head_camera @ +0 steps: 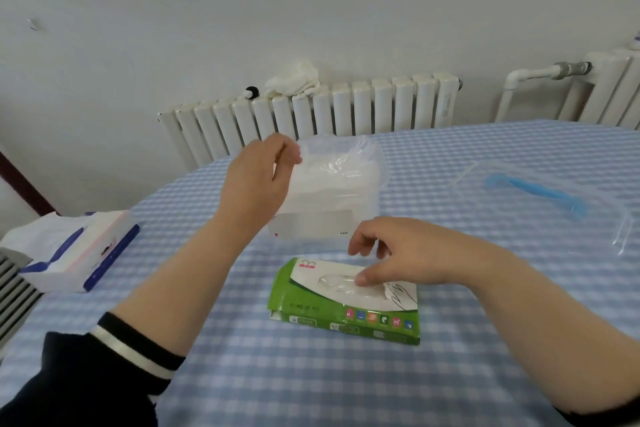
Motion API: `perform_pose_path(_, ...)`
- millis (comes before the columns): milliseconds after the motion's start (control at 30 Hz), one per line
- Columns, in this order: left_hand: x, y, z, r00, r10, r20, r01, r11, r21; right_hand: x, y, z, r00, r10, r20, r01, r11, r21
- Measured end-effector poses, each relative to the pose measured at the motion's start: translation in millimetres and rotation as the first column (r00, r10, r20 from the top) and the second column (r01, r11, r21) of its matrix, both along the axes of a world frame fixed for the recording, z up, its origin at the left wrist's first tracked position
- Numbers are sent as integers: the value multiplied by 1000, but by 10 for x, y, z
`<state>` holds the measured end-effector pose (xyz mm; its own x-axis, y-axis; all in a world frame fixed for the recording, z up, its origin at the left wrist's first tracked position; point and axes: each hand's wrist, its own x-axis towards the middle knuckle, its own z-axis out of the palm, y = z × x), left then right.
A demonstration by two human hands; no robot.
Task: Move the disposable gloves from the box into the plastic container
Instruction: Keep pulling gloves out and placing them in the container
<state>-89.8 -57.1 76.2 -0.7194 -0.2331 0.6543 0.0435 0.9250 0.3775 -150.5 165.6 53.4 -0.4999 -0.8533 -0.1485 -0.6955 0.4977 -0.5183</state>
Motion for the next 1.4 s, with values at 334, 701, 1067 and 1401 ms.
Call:
perform_pose_path(334,460,365,-848,704,-292,647,254,955,154,26,-129,-274,981,192,20,-193,976,103)
perform_pose_path(701,461,294,-1033,722,-387,574,253,919,303,-2,-257,-547,993,110,-29,-113,981,-158)
perform_pose_path(1067,474,309,-994,737,-408,539,270,909,319,146,-289,-528,990,12,140,53,890,-452)
perform_pose_path(1401,488,343,-938,718,-306,626,221,952,211,222,-233,-44,847,-158,508,525,396,-753)
